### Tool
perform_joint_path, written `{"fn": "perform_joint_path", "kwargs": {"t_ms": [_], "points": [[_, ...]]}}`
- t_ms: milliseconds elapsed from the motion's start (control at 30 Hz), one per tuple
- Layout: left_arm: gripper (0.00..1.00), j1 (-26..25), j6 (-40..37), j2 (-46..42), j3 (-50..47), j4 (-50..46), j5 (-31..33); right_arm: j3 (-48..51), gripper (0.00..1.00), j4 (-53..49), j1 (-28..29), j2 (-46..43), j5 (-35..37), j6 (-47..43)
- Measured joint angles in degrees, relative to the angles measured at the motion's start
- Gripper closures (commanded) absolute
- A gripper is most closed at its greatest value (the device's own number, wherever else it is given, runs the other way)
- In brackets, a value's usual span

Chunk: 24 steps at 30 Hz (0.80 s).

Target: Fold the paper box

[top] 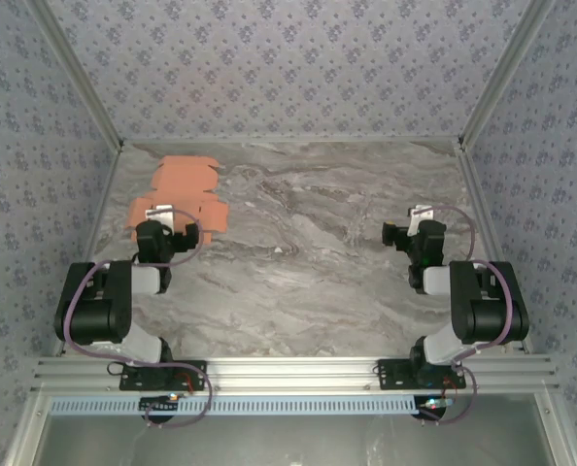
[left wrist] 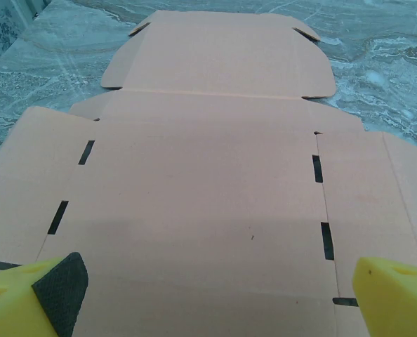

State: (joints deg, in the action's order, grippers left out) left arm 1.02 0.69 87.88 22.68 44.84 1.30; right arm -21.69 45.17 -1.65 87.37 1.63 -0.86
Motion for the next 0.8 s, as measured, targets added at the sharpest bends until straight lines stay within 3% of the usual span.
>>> {"fn": "perform_joint_path", "kwargs": {"t_ms": [800], "points": [[0.01,0.46,0.31,0.00,0.00,0.00,-0.55,0.00,0.00,0.00,0.00,0.00,-0.04,0.00]]}}
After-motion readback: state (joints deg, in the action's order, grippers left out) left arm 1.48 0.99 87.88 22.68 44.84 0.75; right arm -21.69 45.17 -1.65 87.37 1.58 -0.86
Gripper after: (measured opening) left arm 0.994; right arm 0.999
